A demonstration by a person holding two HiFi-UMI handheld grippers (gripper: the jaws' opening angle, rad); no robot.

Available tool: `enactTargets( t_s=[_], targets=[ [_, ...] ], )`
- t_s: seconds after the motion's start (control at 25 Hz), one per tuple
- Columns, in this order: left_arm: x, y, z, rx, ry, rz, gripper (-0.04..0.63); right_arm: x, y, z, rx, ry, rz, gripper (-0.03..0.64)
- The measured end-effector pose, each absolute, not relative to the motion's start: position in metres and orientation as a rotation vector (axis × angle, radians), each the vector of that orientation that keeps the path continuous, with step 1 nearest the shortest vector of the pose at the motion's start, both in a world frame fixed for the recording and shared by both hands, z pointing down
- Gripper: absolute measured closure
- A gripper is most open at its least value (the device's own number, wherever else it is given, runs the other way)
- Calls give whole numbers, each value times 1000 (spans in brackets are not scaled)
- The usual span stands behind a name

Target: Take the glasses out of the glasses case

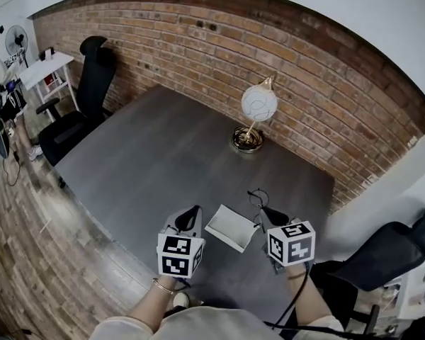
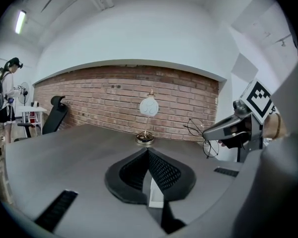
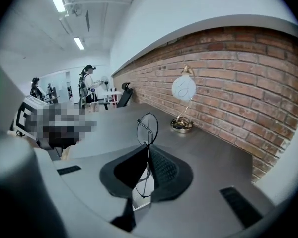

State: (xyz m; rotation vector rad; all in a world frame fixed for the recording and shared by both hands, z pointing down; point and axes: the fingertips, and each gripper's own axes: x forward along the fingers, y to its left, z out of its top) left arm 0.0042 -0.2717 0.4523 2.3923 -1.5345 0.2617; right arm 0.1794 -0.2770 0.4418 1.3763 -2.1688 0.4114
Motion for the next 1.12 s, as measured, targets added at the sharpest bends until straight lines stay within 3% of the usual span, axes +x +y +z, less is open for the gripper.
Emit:
enactTargets(
  t_s=[0.72, 1.12],
  targets=[
    [51, -311, 396, 2598, -1467, 224, 577, 269, -238, 371, 2118, -2085, 363, 575],
    [68, -311, 393, 2612, -1444, 217, 577, 282, -230, 373, 2226, -2051, 406, 575]
  ],
)
